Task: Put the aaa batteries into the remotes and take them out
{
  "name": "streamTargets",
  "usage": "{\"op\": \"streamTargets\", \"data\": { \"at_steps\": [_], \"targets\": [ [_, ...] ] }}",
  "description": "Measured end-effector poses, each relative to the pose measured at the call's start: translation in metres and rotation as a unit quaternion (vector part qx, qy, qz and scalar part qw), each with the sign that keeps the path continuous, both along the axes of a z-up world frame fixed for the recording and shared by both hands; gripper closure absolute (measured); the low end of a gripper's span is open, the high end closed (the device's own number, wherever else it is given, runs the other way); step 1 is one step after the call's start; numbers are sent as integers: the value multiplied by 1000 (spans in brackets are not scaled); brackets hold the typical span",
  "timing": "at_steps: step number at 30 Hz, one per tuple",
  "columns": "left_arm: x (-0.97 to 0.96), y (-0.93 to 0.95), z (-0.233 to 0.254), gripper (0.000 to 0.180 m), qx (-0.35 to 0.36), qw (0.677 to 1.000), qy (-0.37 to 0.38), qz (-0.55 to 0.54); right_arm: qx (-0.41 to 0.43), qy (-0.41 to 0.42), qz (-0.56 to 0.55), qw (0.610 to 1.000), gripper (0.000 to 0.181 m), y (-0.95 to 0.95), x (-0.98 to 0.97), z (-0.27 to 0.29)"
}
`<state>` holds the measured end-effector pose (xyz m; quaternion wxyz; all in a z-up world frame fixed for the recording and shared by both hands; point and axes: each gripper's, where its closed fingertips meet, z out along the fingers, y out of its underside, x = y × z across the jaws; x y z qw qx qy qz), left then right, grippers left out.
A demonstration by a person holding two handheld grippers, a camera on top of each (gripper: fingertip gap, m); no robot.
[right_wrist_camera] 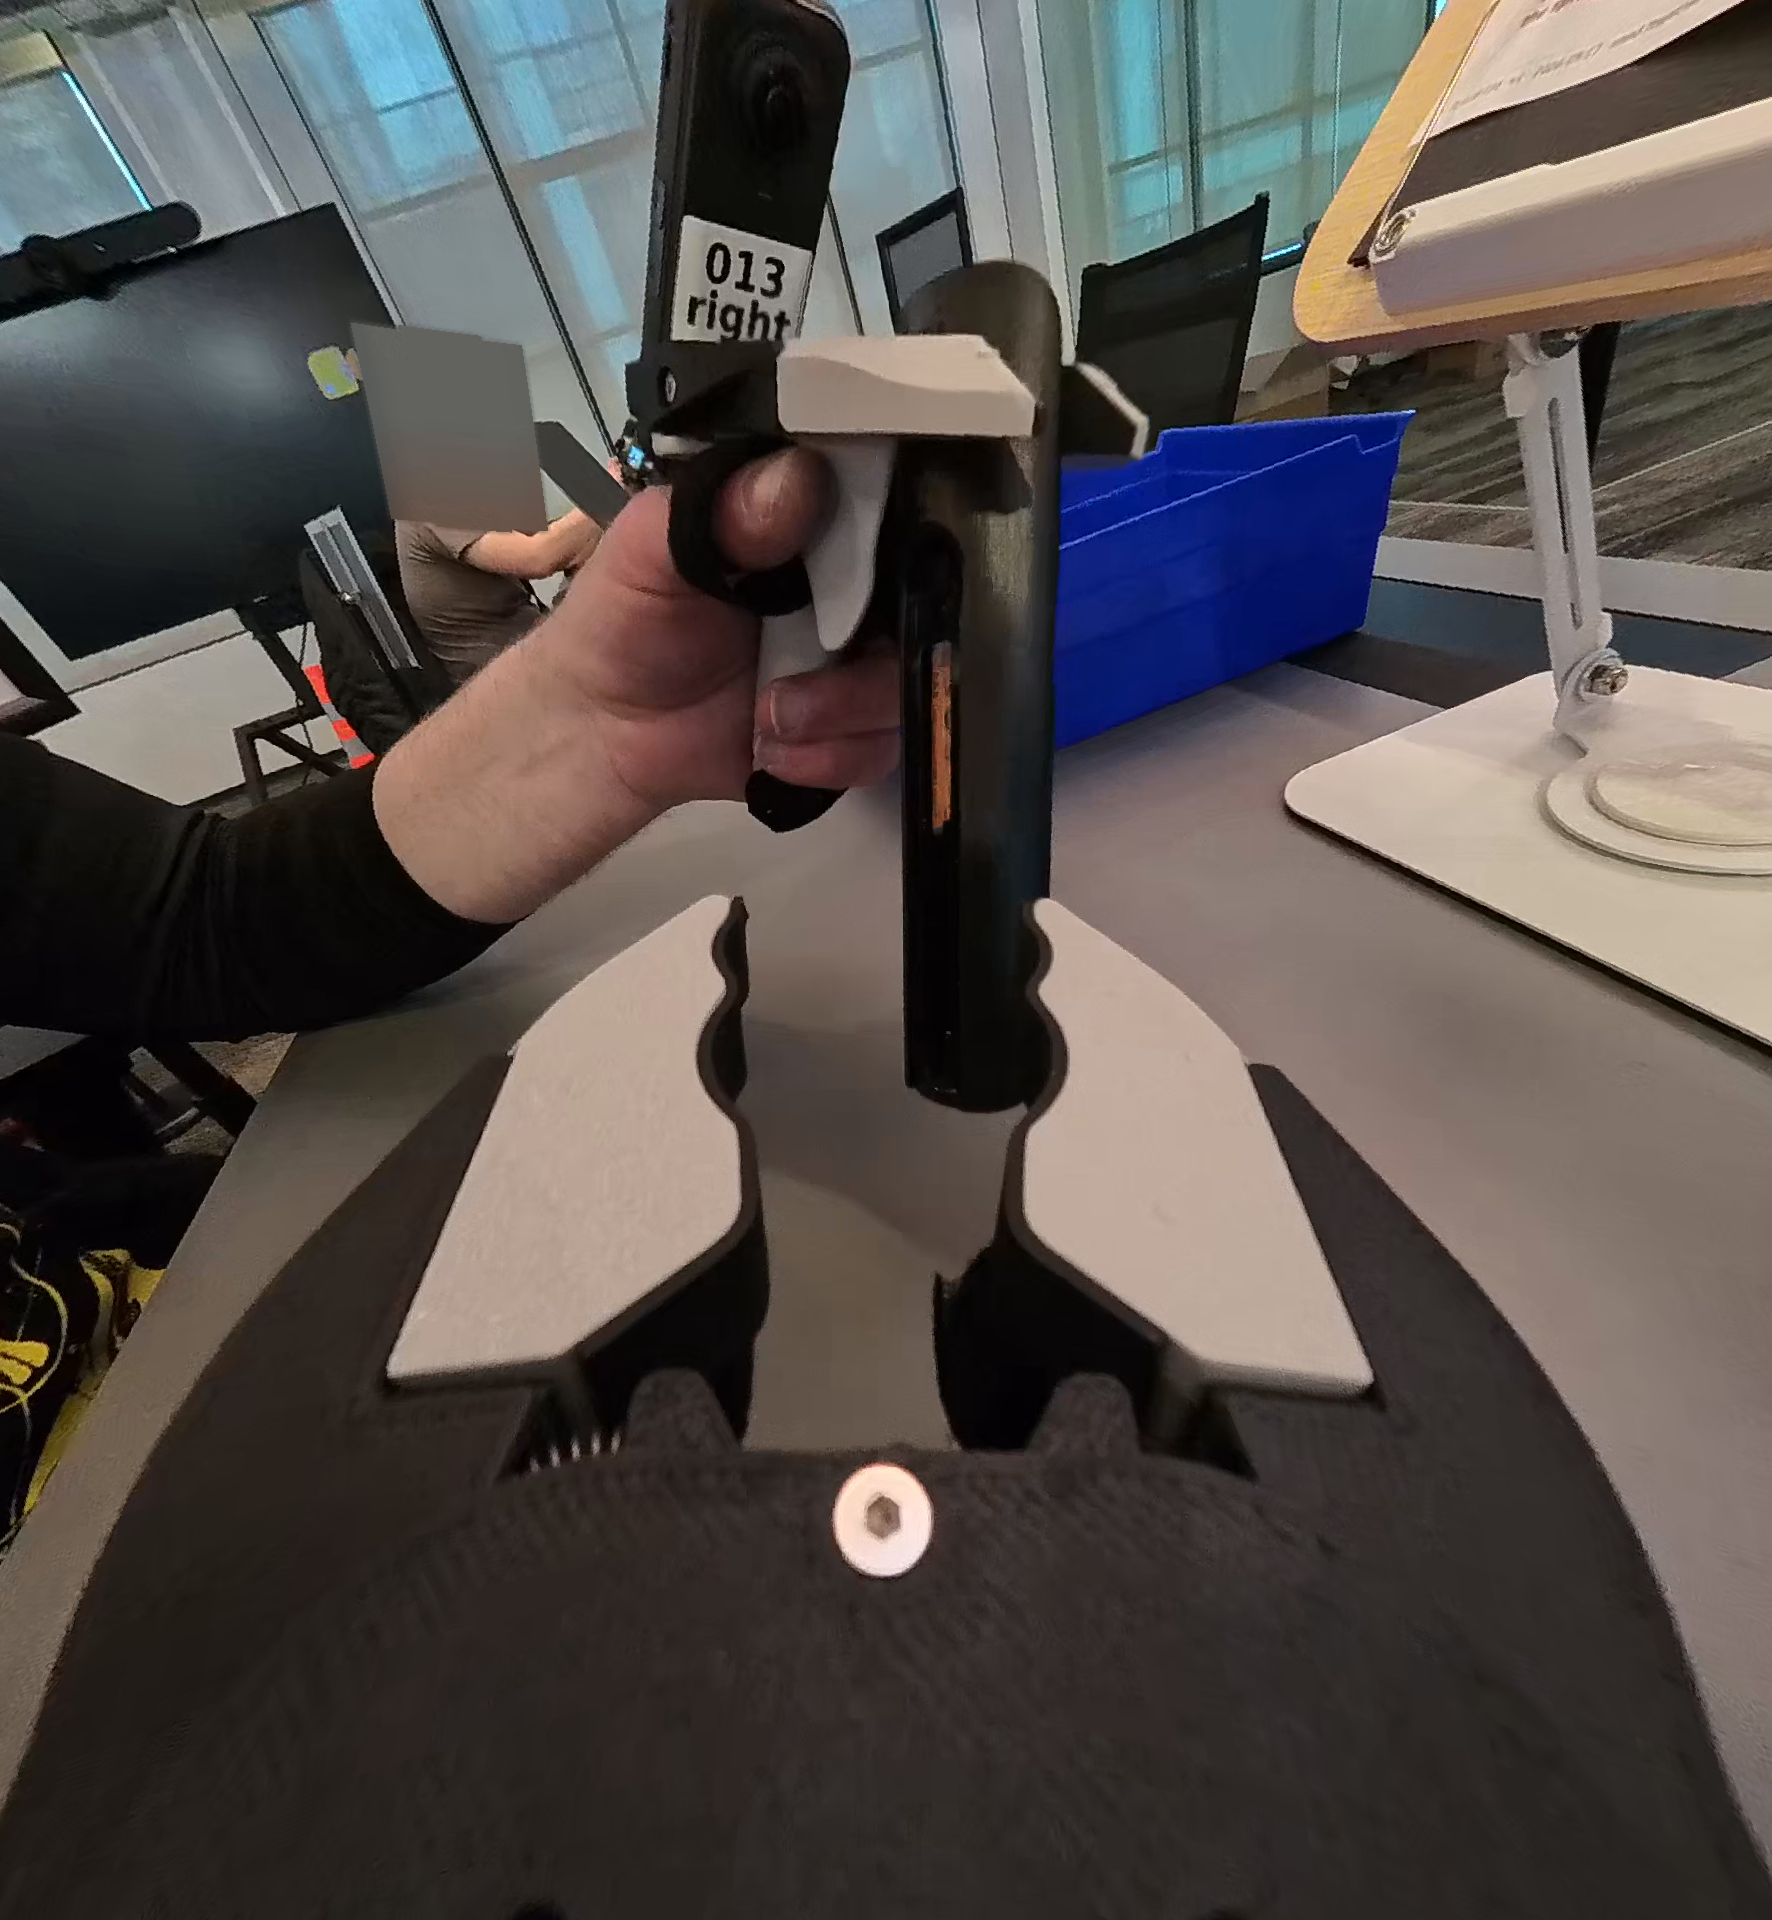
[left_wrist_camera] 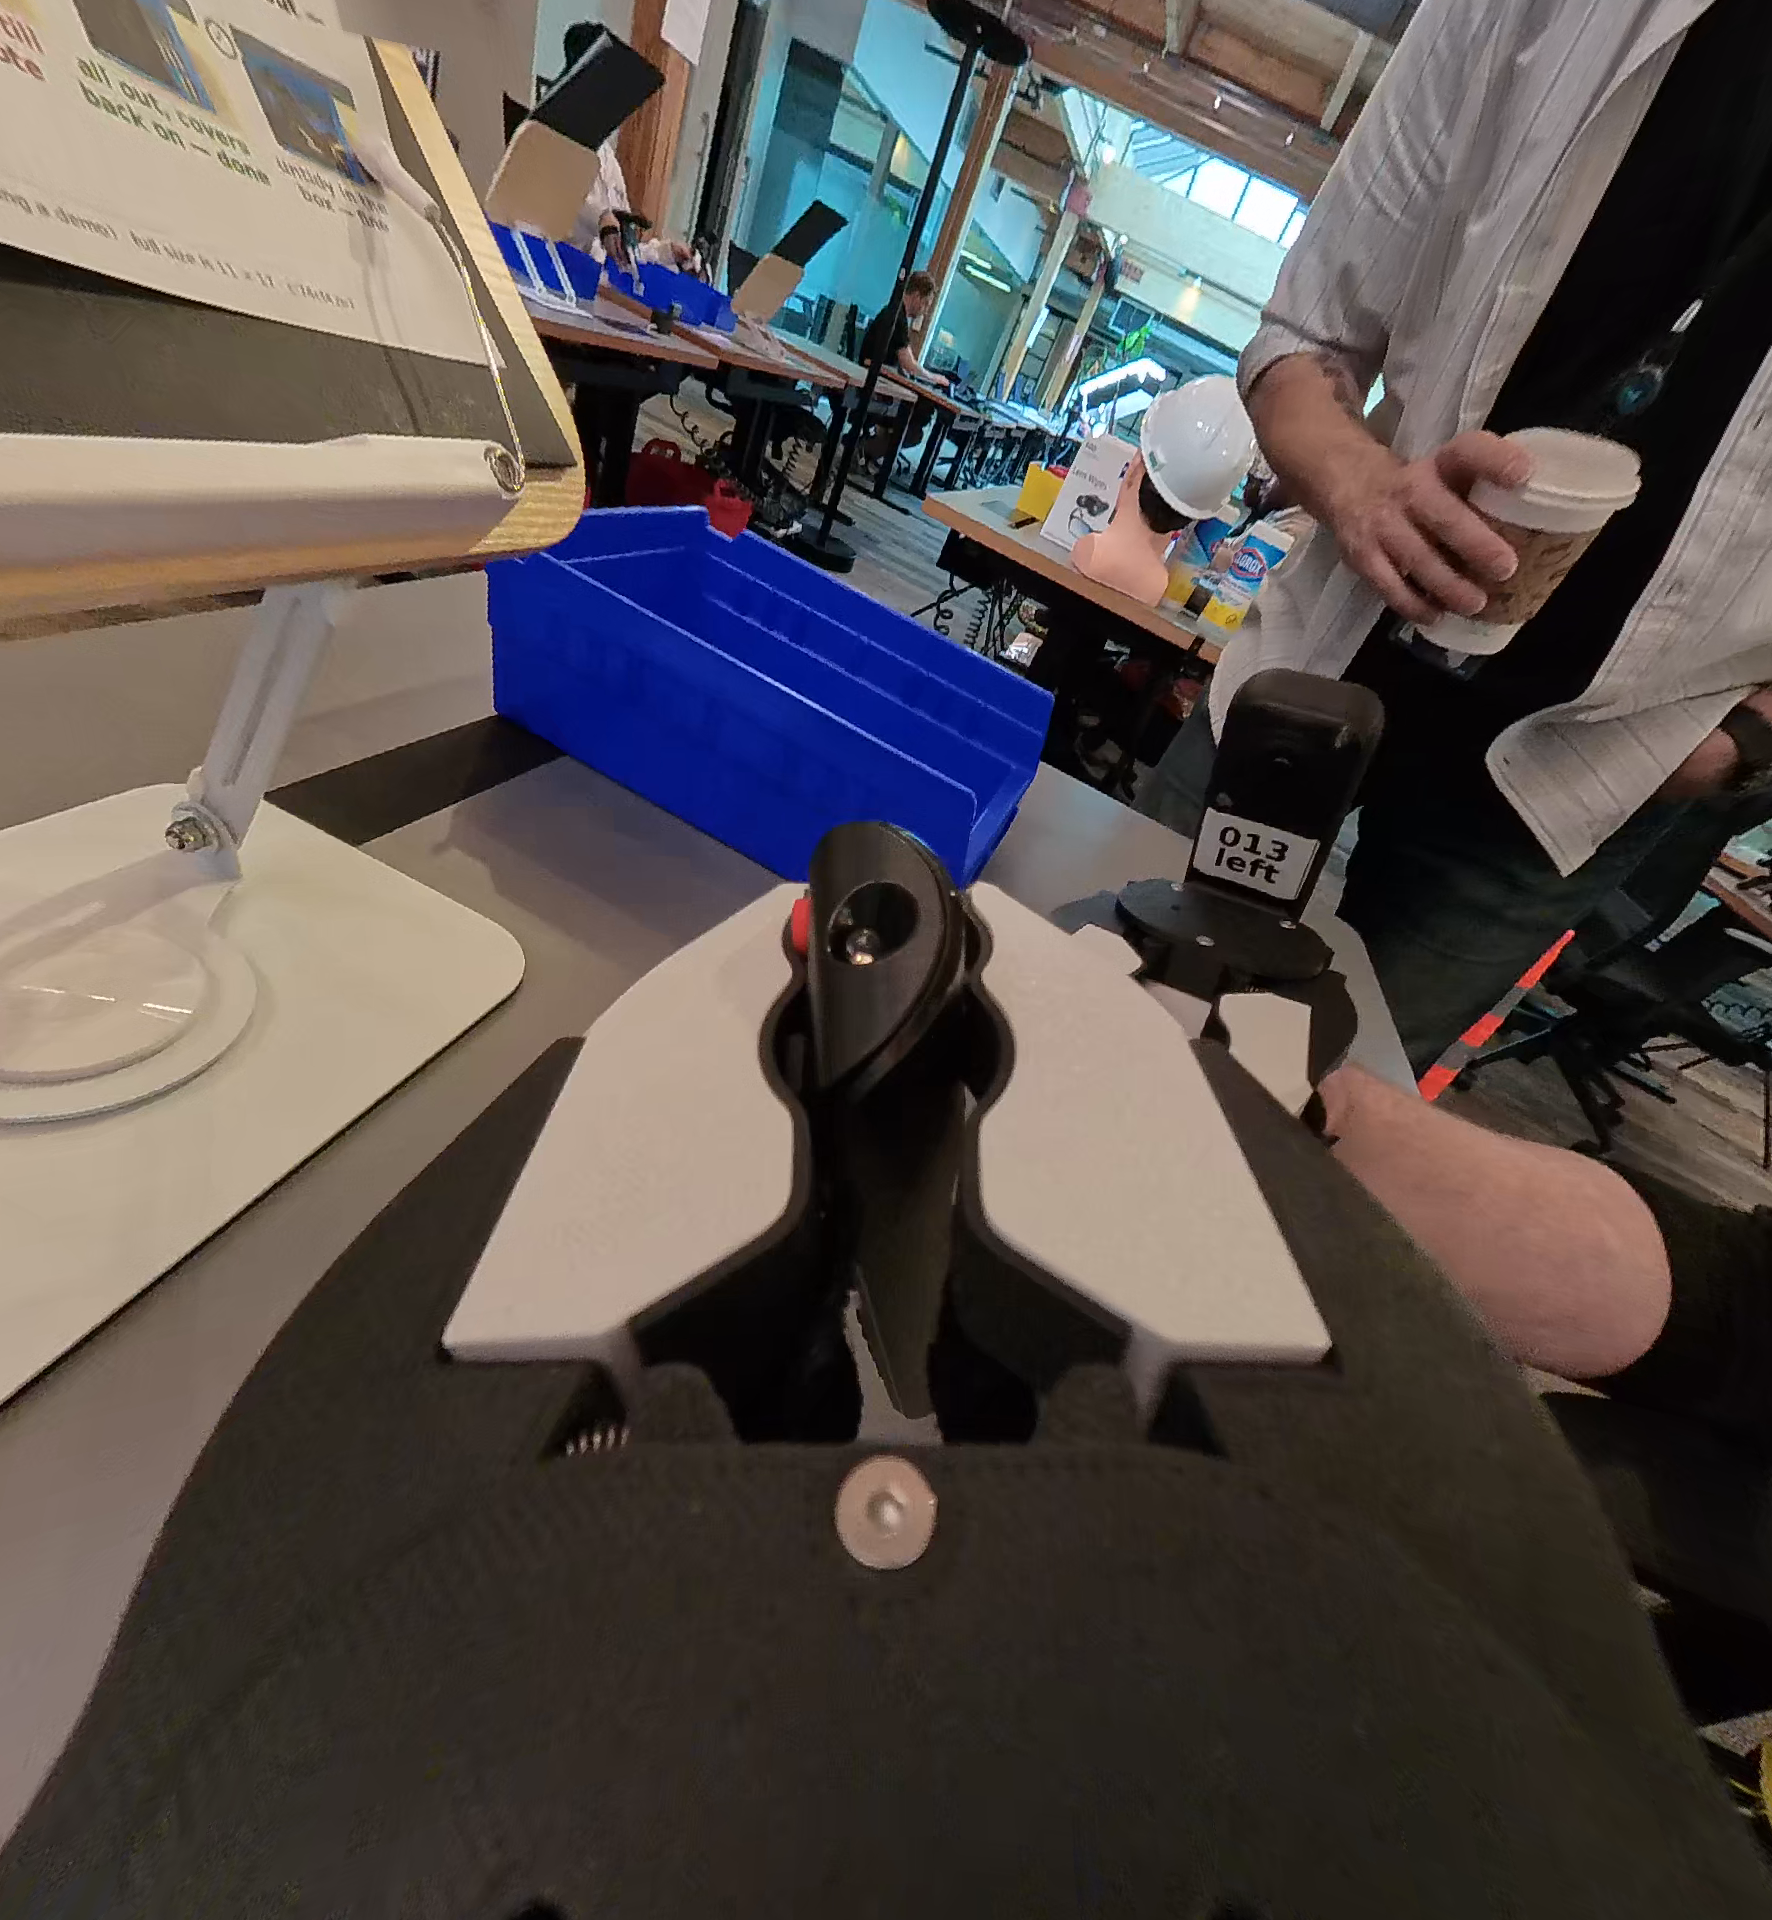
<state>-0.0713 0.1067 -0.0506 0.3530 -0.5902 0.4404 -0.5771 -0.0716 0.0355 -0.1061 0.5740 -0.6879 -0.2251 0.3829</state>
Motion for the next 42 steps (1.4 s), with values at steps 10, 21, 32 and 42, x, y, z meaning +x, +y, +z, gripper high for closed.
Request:
{"op": "streamTargets", "data": {
  "at_steps": [10, 21, 32, 42],
  "targets": [
    [-1, -8, 11, 155, -9, 1000, -23, -17, 0, 8, -25, 1000, 128, 5, 9, 1],
    [3, -12, 7, 155, -35, 998, -33, -30, -10, 9, -18, 1000, 121, 7, 2, -8],
    [4, -20, 14, 155, -54, 996, -57, -50, -14, 42, -18, 999, 119, 8, 9, -4],
    [5, -25, 21, 155, -85, 990, -101, -59, -21, 57, -5, 998, 112, 6, 6, -4]
  ]
}}
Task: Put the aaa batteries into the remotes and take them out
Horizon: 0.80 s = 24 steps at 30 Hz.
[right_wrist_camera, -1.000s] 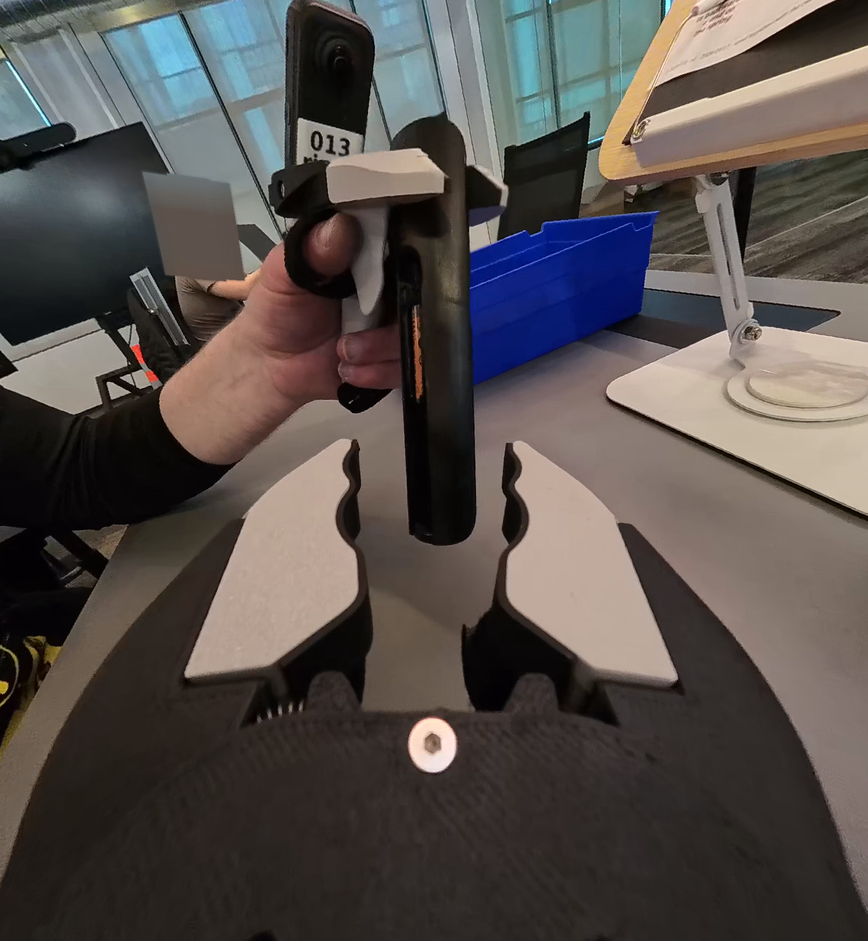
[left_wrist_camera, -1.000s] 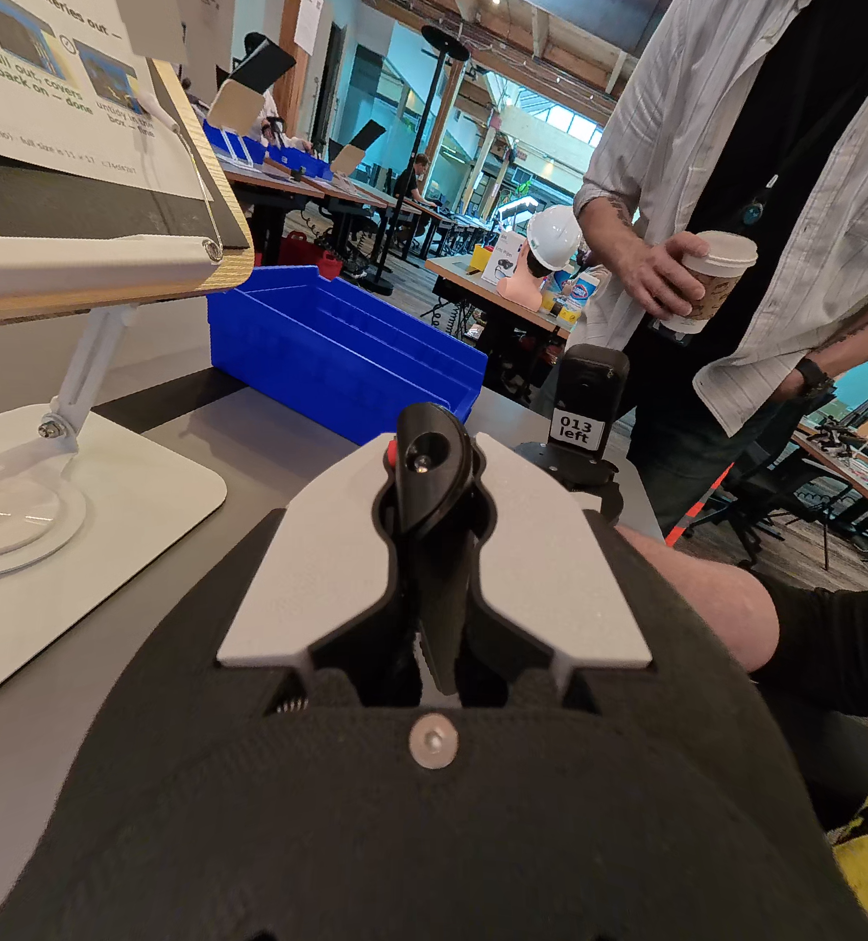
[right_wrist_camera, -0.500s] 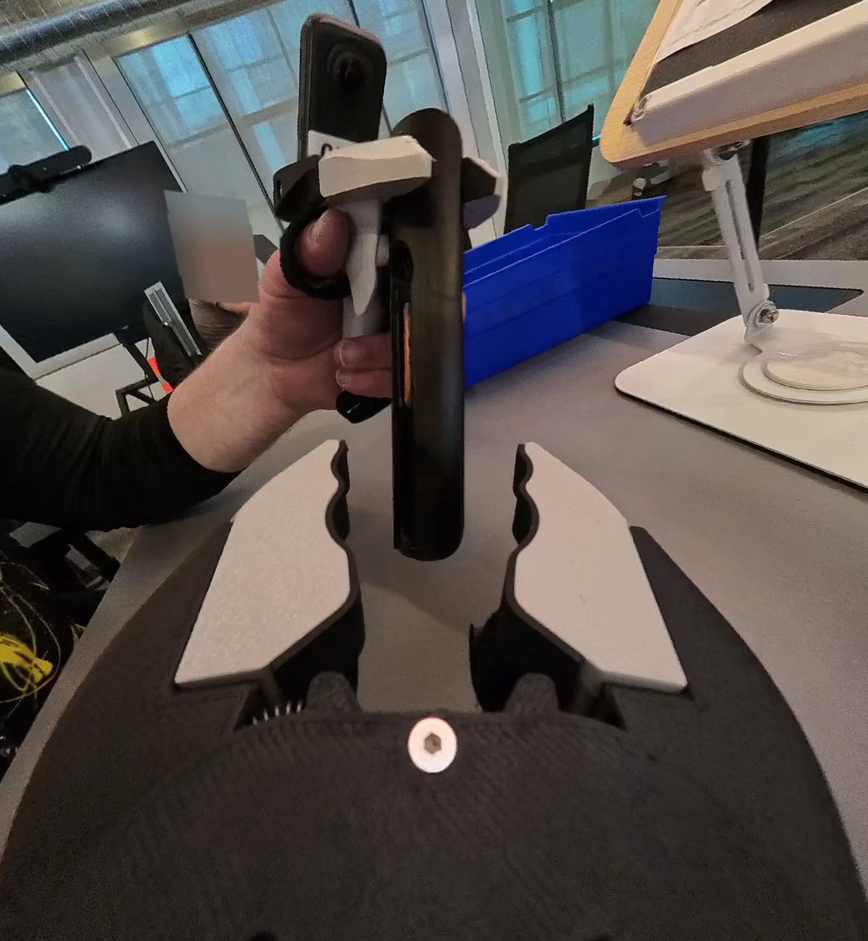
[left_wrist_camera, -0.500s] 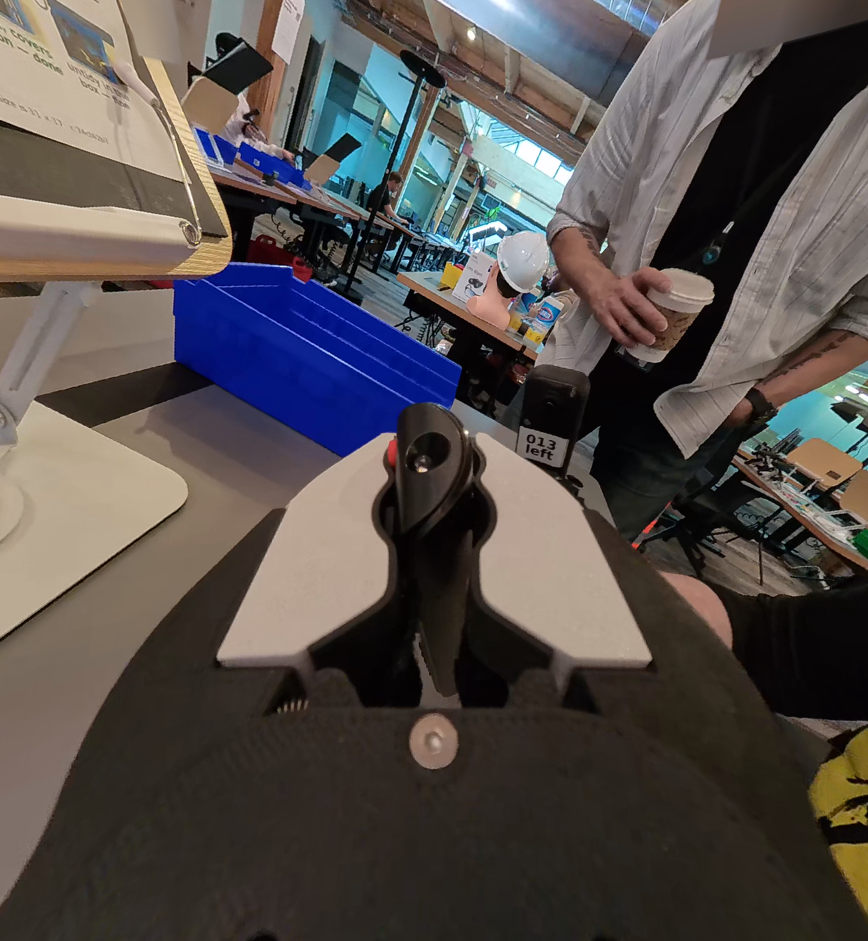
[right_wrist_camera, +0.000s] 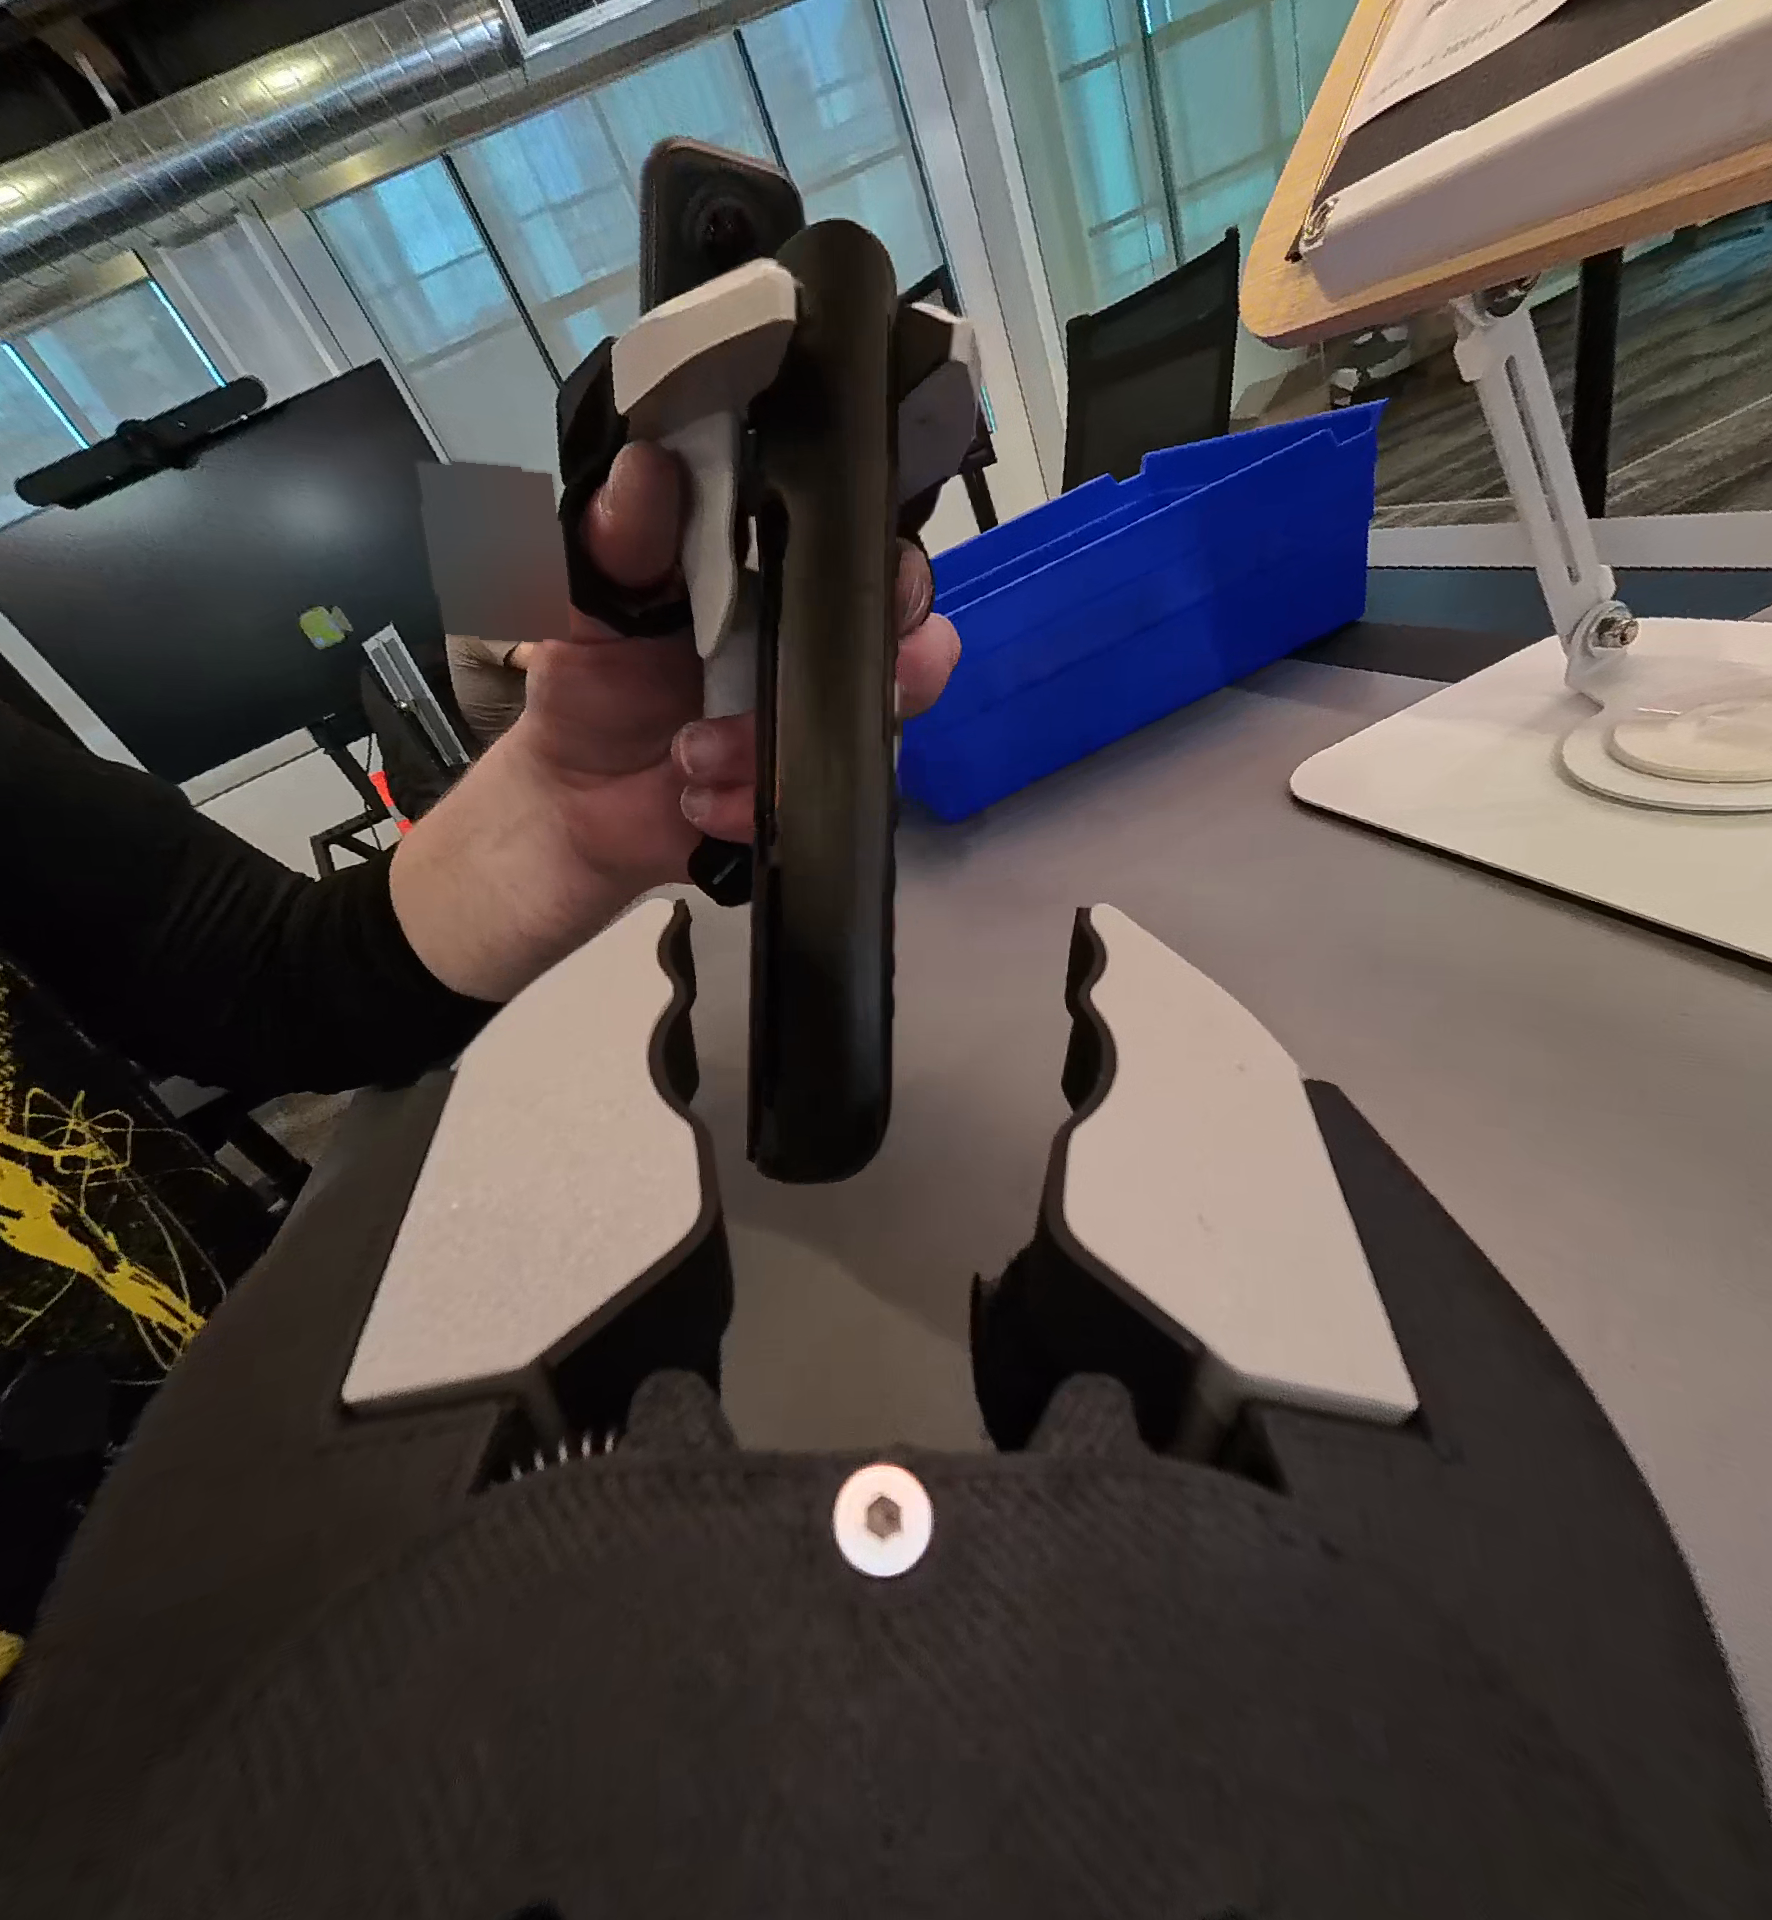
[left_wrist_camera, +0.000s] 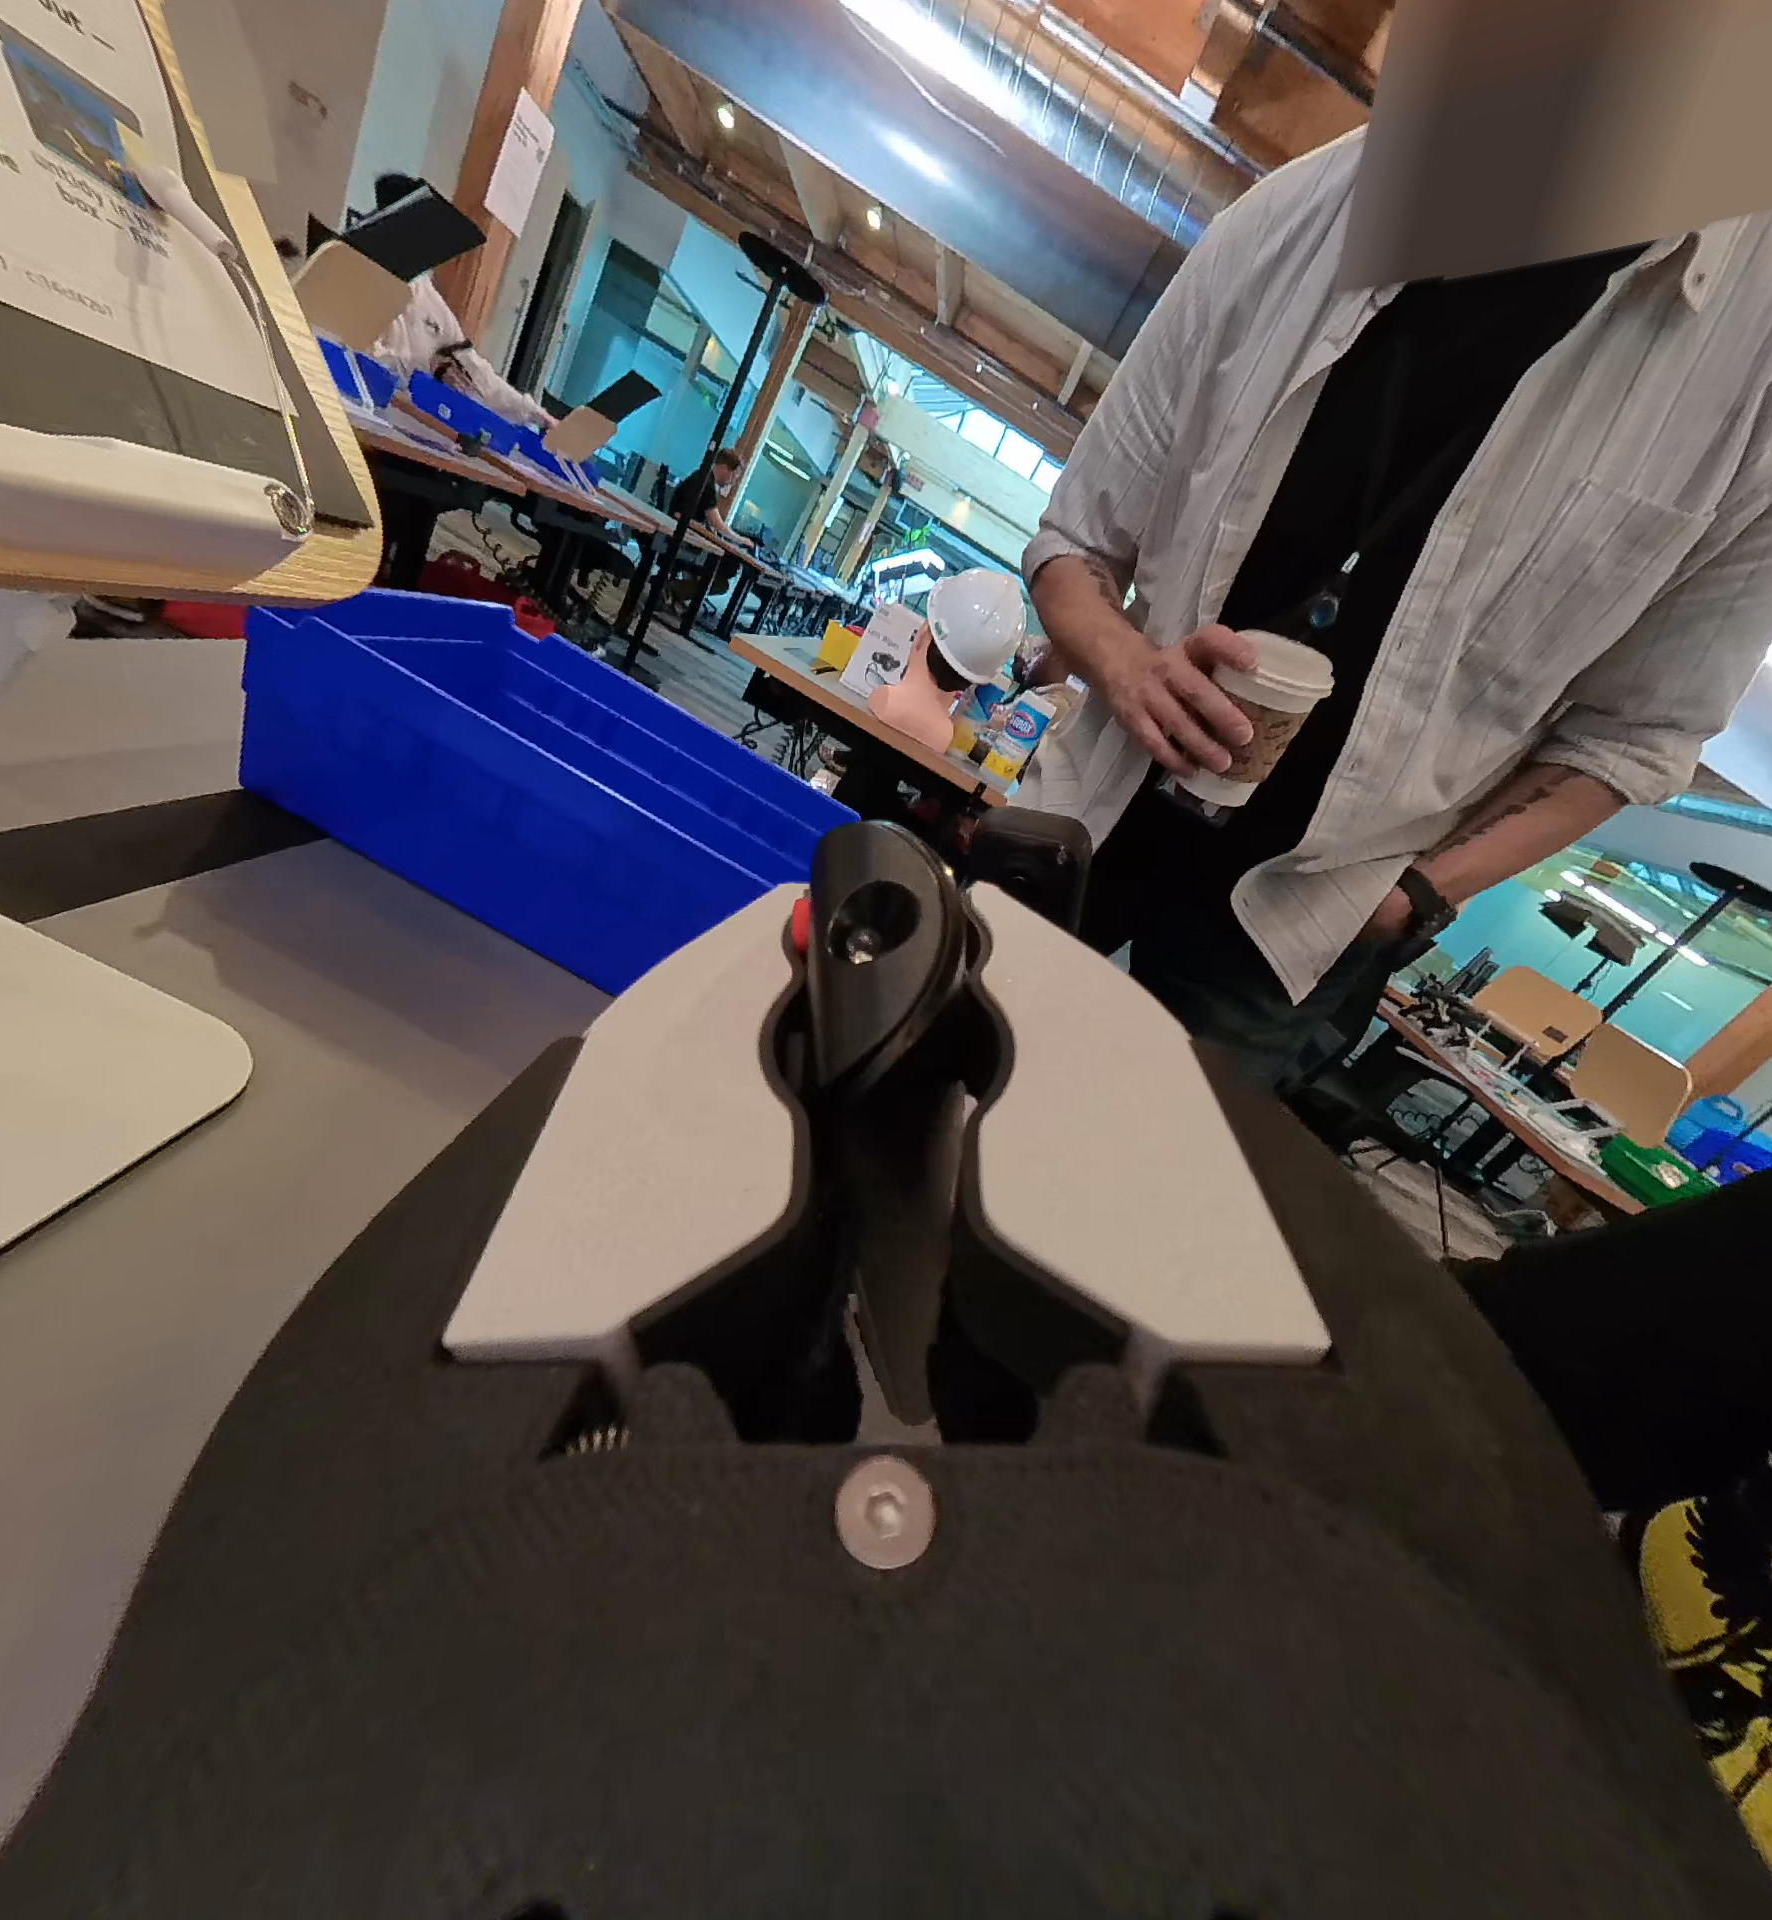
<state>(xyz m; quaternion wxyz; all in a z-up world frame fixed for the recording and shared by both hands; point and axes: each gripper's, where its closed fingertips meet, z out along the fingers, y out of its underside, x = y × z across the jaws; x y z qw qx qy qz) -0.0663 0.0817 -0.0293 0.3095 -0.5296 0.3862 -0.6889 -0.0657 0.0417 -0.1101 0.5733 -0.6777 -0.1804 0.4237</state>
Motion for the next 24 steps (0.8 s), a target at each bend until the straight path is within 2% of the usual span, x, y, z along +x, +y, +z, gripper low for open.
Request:
{"op": "streamTargets", "data": {
  "at_steps": [6, 10, 14, 16, 24],
  "targets": [
    [-1, 0, 6, 155, -31, 999, -40, 7, -18, 18, 47, 999, 115, -7, -16, -1],
    [3, -4, 5, 155, -43, 997, -56, 12, -21, 37, 70, 997, 128, -12, -23, 1],
    [4, -9, 5, 155, -51, 997, -65, 1, -10, 38, 82, 996, 151, -16, -28, 4],
    [4, -10, 6, 155, -48, 997, -67, 0, -13, 52, 77, 996, 155, -15, -25, 6],
    [4, -16, 9, 155, -29, 997, -72, -7, -12, 52, 83, 995, 157, -17, -25, 7]
  ]
}}
